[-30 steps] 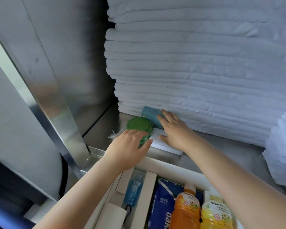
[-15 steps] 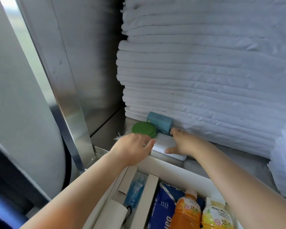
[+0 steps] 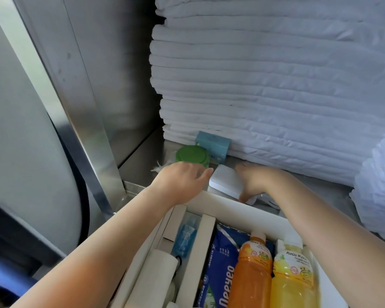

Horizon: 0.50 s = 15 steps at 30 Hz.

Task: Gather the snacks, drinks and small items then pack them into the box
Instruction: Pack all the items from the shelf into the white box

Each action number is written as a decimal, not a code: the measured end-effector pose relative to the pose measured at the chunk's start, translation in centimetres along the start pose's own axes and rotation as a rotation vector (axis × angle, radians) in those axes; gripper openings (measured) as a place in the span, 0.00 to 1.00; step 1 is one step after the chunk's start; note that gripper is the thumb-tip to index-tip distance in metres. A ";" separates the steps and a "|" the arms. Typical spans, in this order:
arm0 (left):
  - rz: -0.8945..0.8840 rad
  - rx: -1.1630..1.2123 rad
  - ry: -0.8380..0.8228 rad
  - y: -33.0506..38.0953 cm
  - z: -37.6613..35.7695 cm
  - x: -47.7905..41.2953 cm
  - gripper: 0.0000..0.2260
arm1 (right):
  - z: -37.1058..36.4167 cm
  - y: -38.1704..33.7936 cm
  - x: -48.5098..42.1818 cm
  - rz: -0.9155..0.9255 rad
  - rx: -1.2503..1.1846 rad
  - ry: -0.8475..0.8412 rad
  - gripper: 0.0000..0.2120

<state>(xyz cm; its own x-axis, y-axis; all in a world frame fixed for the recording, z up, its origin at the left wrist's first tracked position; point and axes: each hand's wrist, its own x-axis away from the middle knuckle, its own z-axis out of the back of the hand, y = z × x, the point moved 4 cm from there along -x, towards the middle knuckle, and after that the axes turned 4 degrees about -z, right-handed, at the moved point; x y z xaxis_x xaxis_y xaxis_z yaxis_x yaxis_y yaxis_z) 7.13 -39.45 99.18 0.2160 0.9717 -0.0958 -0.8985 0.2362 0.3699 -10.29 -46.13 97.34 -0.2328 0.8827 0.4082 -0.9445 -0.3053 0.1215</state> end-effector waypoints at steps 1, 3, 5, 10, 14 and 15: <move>-0.002 0.002 -0.003 0.0 -0.1 -0.1 0.23 | -0.2 0.1 -0.1 0.001 0.009 -0.017 0.43; -0.004 0.013 -0.010 -0.1 -0.2 -0.4 0.22 | -0.4 0.2 -0.3 0.006 0.028 -0.043 0.45; -0.009 0.018 -0.014 -0.1 -0.3 -0.4 0.20 | -0.6 0.2 -0.5 0.010 0.003 -0.039 0.44; -0.010 0.015 0.008 0.1 -0.2 -0.5 0.18 | 0.2 0.7 0.3 0.009 -0.070 0.057 0.40; -0.058 -0.026 0.081 0.2 0.0 -0.5 0.17 | 1.2 1.2 2.6 0.029 -0.027 0.246 0.37; -0.057 0.007 0.082 0.2 0.0 -0.5 0.17 | 1.2 1.4 3.3 0.039 -0.038 0.276 0.37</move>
<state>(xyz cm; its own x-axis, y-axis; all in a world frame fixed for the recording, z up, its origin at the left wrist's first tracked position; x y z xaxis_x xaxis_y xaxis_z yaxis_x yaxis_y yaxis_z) 6.84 -39.89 99.25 0.2348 0.9528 -0.1925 -0.8830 0.2918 0.3677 -12.08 -44.06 99.91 -0.3190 0.9359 0.1494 -0.9402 -0.3323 0.0743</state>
